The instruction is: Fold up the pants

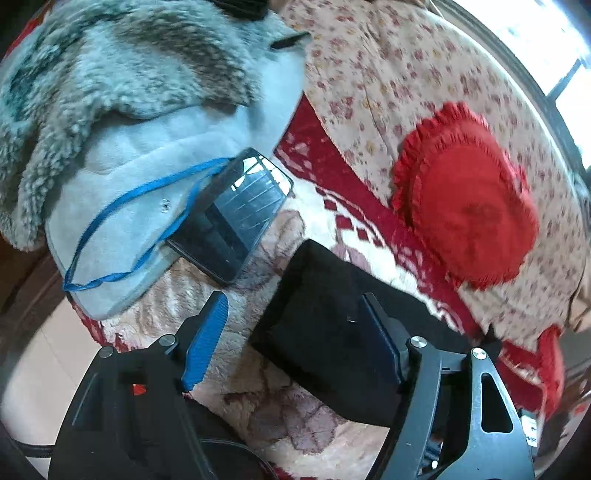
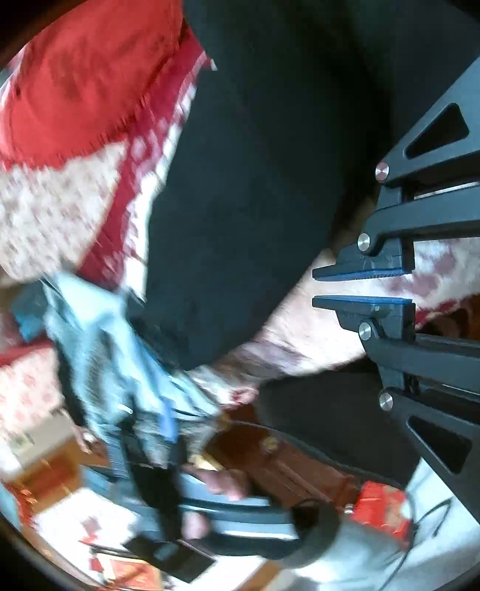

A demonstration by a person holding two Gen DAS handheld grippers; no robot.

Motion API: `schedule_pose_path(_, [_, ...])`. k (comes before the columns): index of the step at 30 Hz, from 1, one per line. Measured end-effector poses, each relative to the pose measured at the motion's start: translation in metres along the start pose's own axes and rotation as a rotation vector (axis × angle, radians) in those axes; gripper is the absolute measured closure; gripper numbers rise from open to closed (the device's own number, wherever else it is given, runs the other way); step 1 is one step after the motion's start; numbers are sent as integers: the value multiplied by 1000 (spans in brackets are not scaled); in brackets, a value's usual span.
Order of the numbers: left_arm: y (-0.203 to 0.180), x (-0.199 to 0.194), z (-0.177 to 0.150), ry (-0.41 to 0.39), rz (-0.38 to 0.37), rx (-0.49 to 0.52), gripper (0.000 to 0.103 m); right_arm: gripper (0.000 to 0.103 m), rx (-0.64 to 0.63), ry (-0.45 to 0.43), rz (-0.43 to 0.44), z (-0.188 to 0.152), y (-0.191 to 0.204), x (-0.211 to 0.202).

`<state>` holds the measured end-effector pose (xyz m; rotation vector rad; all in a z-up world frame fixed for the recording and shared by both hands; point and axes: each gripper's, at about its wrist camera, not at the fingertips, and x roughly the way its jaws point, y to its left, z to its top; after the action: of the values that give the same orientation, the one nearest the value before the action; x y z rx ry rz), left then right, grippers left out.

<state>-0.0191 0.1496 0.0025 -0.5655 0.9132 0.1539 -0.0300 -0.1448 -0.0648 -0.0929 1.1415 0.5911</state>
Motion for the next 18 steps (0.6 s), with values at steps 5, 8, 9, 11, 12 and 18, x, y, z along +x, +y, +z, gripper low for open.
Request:
schedule_pose_path(5, [-28,15,-13,34,-35,63,31,93,98,-138,5,-2,-18,-39])
schedule_pose_path(8, [-51,21,-21,18,-22,142,31,77,196,-245,-119,-8,-51,-77])
schedule_pose_path(9, [-60,25,-25,24,-28,164,31,70,268,-278,-144,-14,-70,-89])
schedule_pose_path(11, [-70,34,-31,46,-43,191,31,63,423,-318,-179,-27,-109,-106])
schedule_pose_path(12, [-76,39,-34,59,-45,201,31,63,504,-335,-196,-35,-132,-113])
schedule_pose_path(18, [-90,62,-48,104,-15,232,31,62,810,-347,-328,-68,-228,-129])
